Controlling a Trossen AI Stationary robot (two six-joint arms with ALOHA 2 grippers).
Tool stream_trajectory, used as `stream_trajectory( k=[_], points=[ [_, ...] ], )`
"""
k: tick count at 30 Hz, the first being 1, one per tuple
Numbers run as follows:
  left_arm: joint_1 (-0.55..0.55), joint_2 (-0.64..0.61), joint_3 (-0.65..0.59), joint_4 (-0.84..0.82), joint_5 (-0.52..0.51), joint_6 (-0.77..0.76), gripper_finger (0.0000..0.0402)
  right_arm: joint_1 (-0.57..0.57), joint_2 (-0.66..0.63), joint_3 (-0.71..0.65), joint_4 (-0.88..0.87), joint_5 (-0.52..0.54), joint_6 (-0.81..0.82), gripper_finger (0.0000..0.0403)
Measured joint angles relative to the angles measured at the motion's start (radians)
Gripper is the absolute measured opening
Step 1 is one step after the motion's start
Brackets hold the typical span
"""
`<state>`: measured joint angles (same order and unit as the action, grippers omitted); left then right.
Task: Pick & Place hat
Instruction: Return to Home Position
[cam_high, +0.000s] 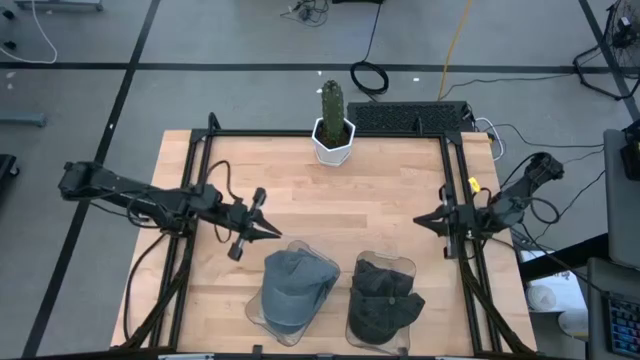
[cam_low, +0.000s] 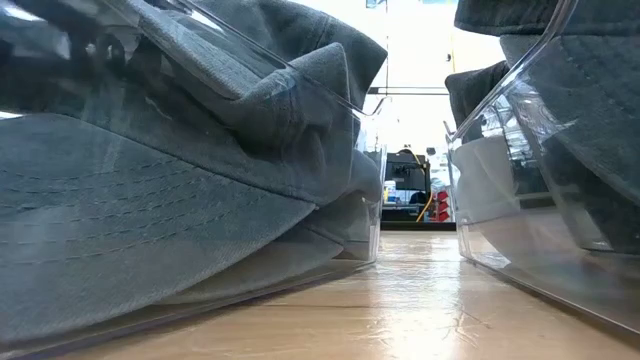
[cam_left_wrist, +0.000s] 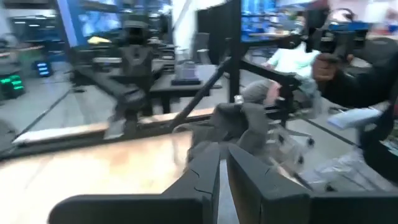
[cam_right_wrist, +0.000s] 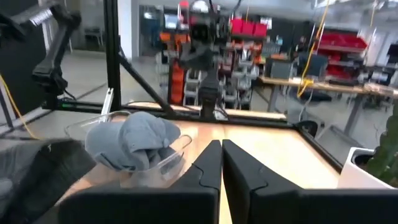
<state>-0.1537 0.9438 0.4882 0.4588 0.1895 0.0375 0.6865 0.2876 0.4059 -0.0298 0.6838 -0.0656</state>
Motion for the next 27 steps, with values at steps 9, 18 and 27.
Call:
stream_trajectory(
  k=[9, 18, 27],
  points=[
    [0.001, -0.214, -0.249, 0.149, -0.258, -0.047, 0.0037, -0.001, -0.286, -0.202, 0.071, 0.057, -0.054, 0.0001],
    [0.002, -0.342, -0.322, 0.121, -0.293, -0.044, 0.0037, -0.006, -0.285, -0.240, 0.027, 0.023, 0.028, 0.0001],
    [0.003, -0.423, -0.374, 0.059, -0.271, -0.077, 0.0037, -0.027, -0.284, -0.366, 0.186, -0.040, 0.067, 0.0001]
  ],
)
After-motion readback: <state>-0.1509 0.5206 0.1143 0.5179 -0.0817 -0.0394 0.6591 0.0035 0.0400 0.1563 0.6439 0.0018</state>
